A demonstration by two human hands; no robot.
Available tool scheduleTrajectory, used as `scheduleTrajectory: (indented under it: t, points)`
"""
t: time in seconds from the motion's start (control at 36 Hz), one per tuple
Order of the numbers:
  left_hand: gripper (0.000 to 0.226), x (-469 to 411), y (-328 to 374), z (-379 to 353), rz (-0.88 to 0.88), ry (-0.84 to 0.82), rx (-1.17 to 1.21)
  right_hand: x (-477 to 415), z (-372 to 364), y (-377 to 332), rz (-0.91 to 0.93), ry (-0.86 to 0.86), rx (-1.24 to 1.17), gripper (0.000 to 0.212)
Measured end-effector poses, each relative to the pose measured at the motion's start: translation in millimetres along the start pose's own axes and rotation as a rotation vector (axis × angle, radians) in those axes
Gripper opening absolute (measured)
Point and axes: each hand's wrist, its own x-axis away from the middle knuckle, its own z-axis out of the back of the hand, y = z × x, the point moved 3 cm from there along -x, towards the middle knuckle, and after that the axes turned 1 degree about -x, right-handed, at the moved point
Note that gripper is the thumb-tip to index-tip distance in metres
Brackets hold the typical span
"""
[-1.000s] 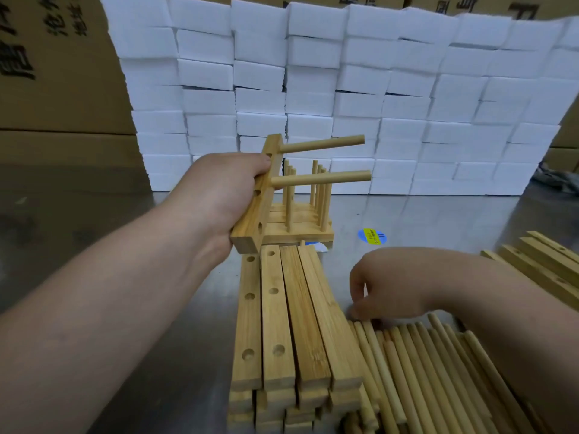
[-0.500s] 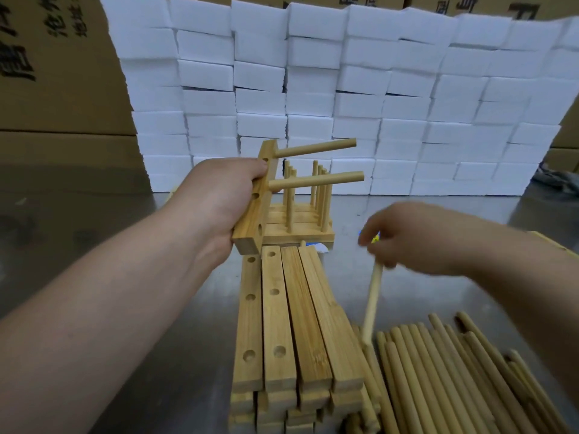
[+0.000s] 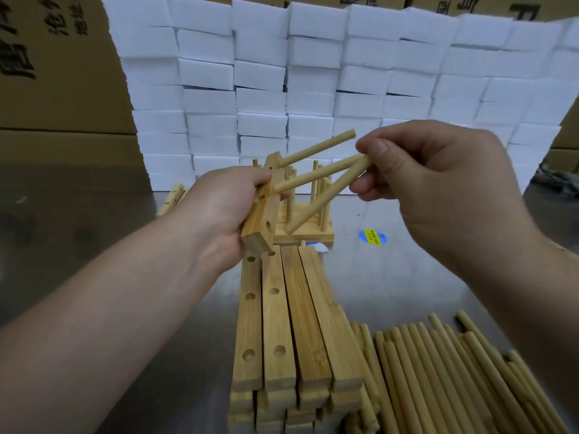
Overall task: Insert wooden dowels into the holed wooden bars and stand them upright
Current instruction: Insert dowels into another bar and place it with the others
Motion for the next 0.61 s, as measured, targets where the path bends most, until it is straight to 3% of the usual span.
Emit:
scheduleTrajectory:
  t: [0.17,0.31,0.5,0.61]
  points:
    - [0.024,-0.7,1.4,1.2,-0.014,0.017,0.040,0.6,-1.9,-4.1,0.017,0.044,-0.221,0.017]
    - [0.024,-1.1,1.4,1.6,-0.026,0.035,0.057,3.0,-6.9,-2.6,0.015,0.000,-0.262,0.020]
    - [0.020,-7.1,1.0,5.9,-0.022,0.090,0.018,5.3,-5.8,0.7,0.002,-0.047,-0.058,0.019]
    - [0.020,-8.4,-0.5,5.9,-0.020,0.088,0.027,8.5,-6.4,-3.3,0.105,-0.090,0.107,0.022]
